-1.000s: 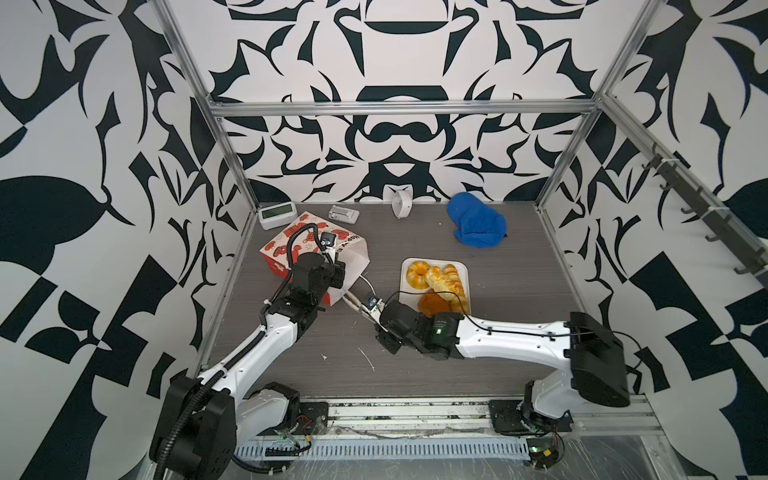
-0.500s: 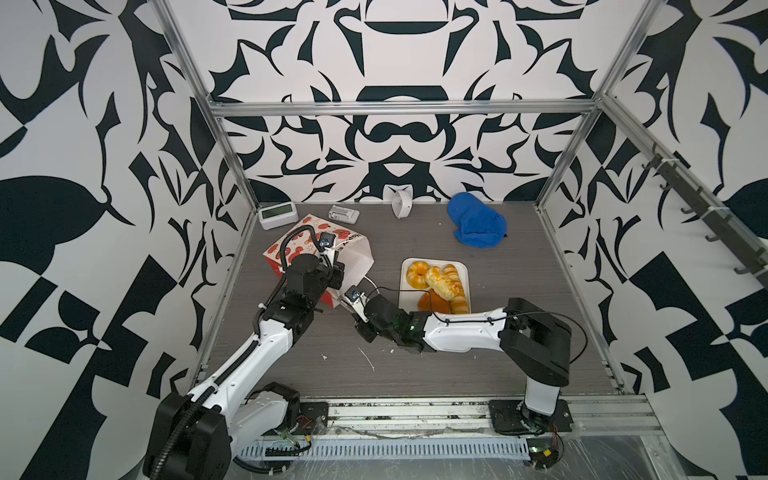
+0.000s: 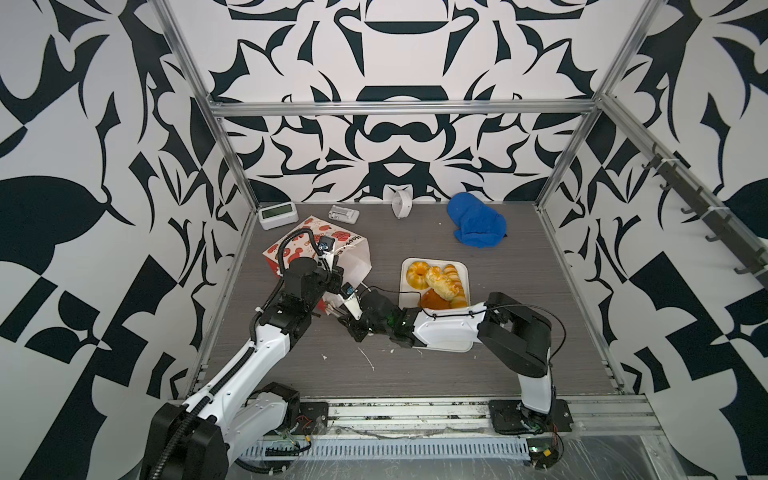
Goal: Take the fake bread out of the paper bag
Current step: 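Move the tongs from the tray into the bag opening with the right gripper, then push the tongs deeper into the bag toward the small brown ring bread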
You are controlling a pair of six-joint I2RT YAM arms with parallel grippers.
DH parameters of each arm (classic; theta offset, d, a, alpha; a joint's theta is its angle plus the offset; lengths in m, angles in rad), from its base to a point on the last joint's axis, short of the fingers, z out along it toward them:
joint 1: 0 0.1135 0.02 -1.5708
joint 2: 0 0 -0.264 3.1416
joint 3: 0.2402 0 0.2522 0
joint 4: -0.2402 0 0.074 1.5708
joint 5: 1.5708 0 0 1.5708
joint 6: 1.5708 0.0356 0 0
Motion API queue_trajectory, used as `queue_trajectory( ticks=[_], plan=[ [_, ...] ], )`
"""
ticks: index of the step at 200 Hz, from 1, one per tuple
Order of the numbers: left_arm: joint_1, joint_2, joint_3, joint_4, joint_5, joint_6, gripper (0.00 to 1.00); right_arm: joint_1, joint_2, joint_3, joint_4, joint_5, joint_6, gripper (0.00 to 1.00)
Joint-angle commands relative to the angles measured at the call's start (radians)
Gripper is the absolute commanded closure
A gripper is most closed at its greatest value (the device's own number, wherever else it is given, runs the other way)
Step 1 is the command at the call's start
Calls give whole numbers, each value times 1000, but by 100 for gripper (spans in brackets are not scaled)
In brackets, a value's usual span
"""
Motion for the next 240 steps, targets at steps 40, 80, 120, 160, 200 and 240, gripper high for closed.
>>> queue_trajectory(
  ticks=[40,80,120,160,200,240],
  plan=[
    [5,-50,-27,-45,61,-11,95,-66,17,77,71,-49,-16,84],
    [5,-46,-24,-45,68,-9,95,-82,69,130,69,-54,-44,78],
    [4,-56,-28,-49,69,-6,94,-110,114,178,53,-87,-49,72],
    [4,-62,-29,-52,70,-8,95,-125,134,209,34,-95,-52,67],
    [4,-67,-28,-60,78,-8,94,-137,155,249,-6,-119,-59,63],
    [4,-60,-25,-63,87,-4,94,-141,171,290,-44,-177,-60,59]
  ],
)
